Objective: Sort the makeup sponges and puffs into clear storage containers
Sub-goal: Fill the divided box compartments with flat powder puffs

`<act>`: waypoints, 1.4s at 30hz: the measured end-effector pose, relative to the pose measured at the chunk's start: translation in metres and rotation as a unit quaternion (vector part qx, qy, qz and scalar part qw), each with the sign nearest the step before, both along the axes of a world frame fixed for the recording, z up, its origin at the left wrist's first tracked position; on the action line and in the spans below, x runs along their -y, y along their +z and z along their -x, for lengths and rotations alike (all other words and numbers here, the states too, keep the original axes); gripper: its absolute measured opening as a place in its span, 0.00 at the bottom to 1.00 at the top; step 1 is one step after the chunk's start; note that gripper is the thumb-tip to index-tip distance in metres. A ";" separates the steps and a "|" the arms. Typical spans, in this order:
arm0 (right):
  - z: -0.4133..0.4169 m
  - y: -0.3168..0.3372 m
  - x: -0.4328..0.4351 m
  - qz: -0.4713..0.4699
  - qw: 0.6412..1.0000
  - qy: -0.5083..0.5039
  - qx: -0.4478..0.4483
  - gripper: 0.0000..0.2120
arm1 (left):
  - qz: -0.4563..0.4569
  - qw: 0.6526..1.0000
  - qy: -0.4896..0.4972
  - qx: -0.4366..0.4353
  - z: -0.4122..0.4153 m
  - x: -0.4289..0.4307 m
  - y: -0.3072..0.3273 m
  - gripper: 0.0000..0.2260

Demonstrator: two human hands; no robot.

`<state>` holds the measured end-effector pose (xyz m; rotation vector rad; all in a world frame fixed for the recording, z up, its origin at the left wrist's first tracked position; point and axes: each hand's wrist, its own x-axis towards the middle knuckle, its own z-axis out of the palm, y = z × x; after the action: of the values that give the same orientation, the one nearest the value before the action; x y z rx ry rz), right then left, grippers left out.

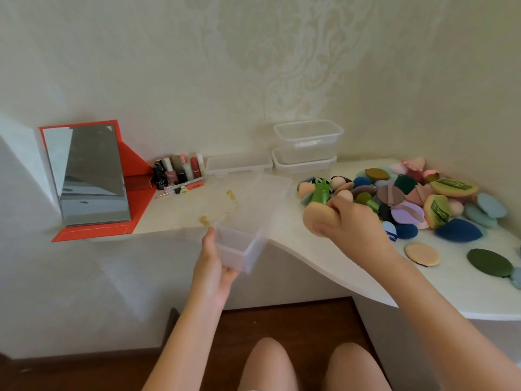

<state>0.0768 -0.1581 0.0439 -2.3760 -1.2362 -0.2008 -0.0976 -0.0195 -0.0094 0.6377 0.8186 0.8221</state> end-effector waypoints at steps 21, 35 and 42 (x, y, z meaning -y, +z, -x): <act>0.012 0.013 -0.034 0.042 0.965 0.251 0.054 0.13 | -0.133 0.975 -0.175 -0.016 -0.016 0.041 -0.011 0.30; -0.005 0.004 -0.050 0.193 0.936 0.273 0.111 0.23 | -0.217 0.876 -0.310 -0.301 -0.016 0.015 0.008 0.32; -0.005 -0.008 -0.052 0.140 0.949 0.259 0.110 0.15 | -0.486 0.761 -0.231 -0.362 -0.003 0.029 0.043 0.07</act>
<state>0.0821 -0.1060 0.0359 -2.1903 -2.0663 -0.1291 -0.0947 -0.0485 0.0338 2.1035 0.8096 0.4687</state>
